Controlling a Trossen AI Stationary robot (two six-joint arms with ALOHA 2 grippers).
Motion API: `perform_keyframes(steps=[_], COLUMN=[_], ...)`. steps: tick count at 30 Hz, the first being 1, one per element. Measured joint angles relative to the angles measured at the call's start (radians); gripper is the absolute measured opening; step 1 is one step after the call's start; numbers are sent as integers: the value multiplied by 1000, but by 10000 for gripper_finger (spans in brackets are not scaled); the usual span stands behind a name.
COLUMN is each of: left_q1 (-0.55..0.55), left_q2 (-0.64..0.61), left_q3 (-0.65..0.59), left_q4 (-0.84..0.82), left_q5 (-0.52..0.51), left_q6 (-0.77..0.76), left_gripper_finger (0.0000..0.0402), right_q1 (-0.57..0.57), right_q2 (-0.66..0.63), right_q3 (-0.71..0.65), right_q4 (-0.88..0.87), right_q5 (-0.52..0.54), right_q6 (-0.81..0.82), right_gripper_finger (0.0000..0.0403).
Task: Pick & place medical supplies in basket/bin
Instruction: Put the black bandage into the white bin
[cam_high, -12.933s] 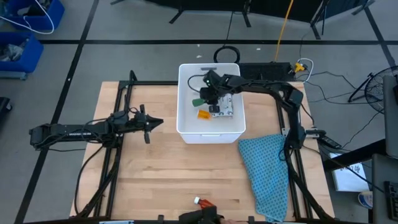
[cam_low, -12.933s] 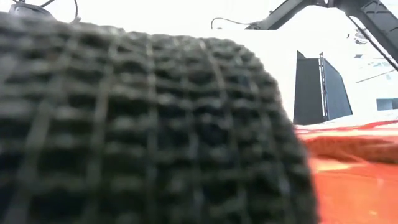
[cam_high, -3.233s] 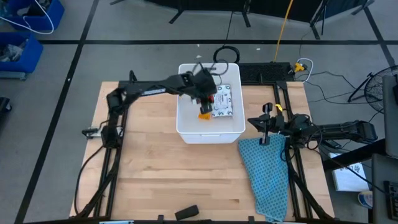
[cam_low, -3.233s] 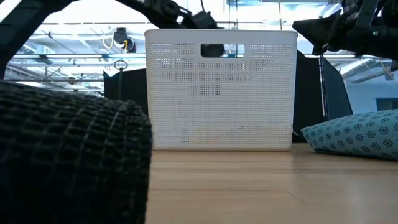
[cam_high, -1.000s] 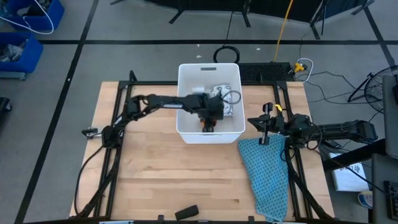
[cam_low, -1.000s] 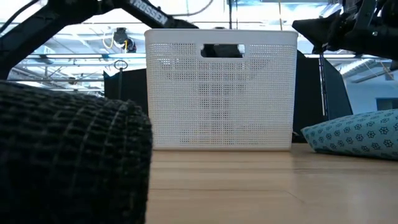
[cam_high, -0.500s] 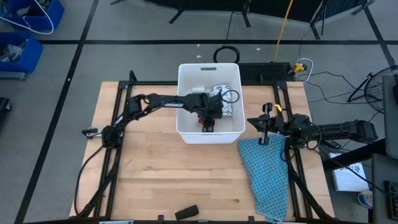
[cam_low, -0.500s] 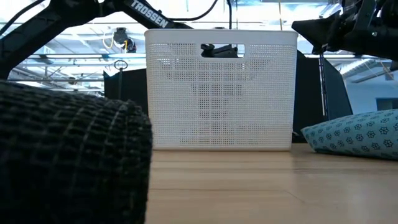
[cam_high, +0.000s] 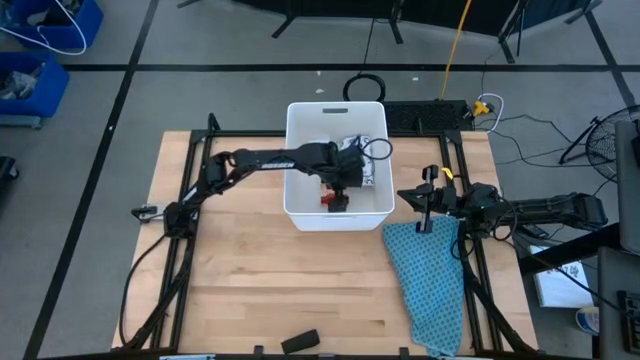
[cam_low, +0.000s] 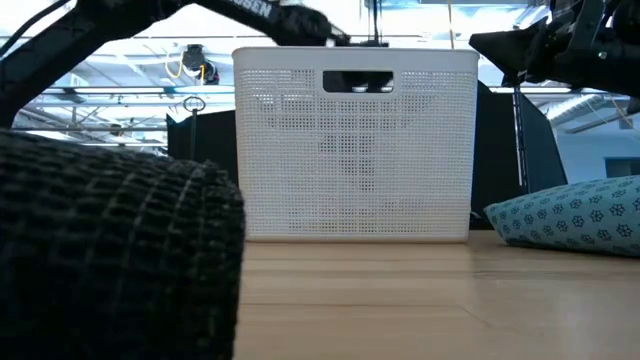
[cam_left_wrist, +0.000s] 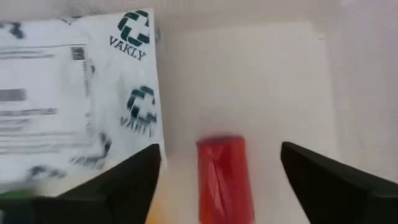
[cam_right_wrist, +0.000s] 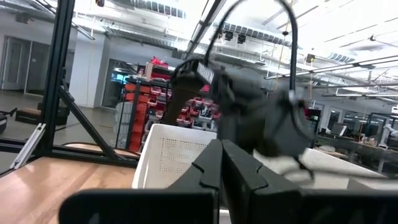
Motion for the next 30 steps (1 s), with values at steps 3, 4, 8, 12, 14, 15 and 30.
perform_keyframes(steps=[3, 4, 8, 12, 14, 15, 30], left_q1=[-22, -33, -73, -94, -100, -105, -589], left_q2=[-32, -51, -150, -305, -395, -445, -1249], left_q3=[103, 137, 266, 289, 269, 246, -842], left_q4=[-150, -198, -403, -525, -561, -565, 53], left_q5=[-54, -81, -182, -244, -245, -244, -571], left_q6=[38, 45, 61, 31, -10, -40, -365], left_gripper_finger=[358, 361, 355, 298, 245, 213, 5], right_q1=[0, 0, 0, 0, 0, 0, 0], right_q2=[0, 0, 1, 1, 1, 1, 3], right_q3=[0, 0, 0, 0, 0, 0, 0], right_q4=[-2, -4, -11, -10, -10, -13, -14], right_q5=[0, 0, 0, 1, 1, 1, 0], right_q6=[1, 1, 1, 1, 2, 4, 5], right_gripper_finger=[0, 0, 0, 0, 0, 0, 0])
